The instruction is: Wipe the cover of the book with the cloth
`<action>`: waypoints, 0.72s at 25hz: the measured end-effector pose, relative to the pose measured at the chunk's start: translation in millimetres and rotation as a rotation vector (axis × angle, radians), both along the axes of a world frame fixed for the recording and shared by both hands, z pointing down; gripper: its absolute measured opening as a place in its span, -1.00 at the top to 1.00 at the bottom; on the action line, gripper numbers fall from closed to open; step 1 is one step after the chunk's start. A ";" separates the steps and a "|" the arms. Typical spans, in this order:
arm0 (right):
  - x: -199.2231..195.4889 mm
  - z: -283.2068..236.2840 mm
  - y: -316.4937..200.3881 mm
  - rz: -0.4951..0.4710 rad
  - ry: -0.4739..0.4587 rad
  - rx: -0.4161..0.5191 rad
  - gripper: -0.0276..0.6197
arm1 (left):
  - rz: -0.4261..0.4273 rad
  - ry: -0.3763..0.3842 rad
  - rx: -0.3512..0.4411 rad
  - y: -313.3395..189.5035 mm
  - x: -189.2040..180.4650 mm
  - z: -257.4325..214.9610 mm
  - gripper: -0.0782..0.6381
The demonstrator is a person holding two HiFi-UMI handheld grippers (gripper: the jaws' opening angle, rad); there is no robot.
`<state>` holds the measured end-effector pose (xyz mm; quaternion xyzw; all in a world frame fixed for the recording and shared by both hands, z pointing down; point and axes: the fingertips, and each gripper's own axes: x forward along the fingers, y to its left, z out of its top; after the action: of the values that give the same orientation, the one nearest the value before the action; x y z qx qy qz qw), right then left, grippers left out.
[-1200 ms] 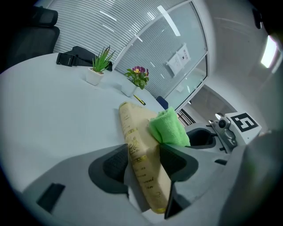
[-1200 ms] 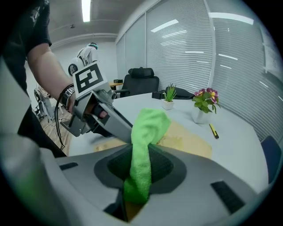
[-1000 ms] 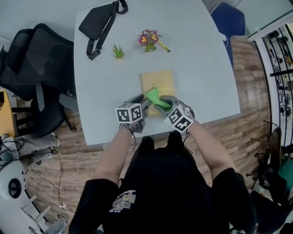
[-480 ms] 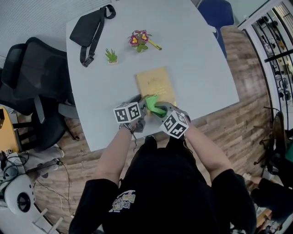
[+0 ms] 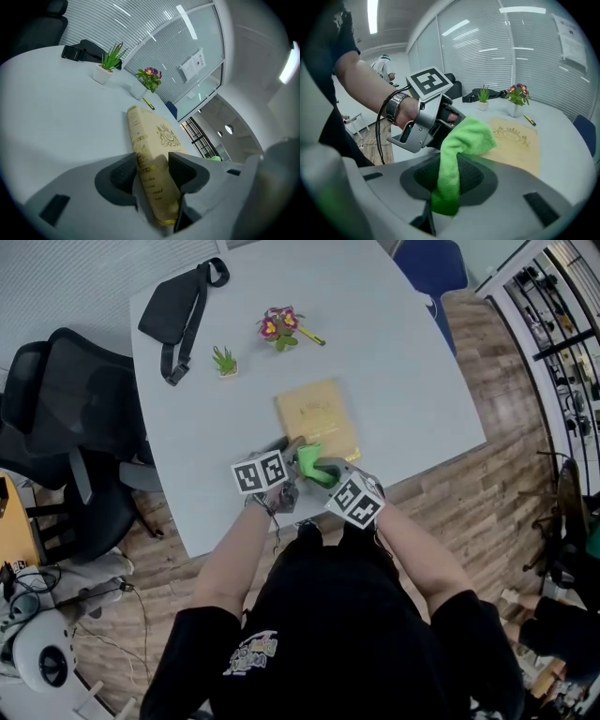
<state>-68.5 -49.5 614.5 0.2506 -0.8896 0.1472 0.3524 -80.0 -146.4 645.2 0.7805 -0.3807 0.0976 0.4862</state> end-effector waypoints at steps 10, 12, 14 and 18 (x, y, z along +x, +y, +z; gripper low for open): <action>10.2 -18.1 -5.5 0.115 -0.131 -0.032 0.62 | -0.030 0.066 0.103 -4.1 -25.3 -28.4 0.18; 13.7 -27.3 -11.6 0.133 -0.155 -0.018 0.62 | -0.016 0.031 0.169 -5.4 -30.7 -43.4 0.18; 17.7 -37.9 -17.1 0.147 -0.184 -0.006 0.62 | 0.002 -0.012 0.235 -4.7 -33.6 -58.6 0.18; 25.1 -60.5 -31.3 0.142 -0.229 0.033 0.62 | 0.035 -0.088 0.357 -1.6 -33.3 -90.4 0.23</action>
<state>-43.4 -80.9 554.1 0.3002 -0.9064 0.1845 0.2329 -113.4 -148.0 554.8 0.8558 -0.3994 0.0708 0.3212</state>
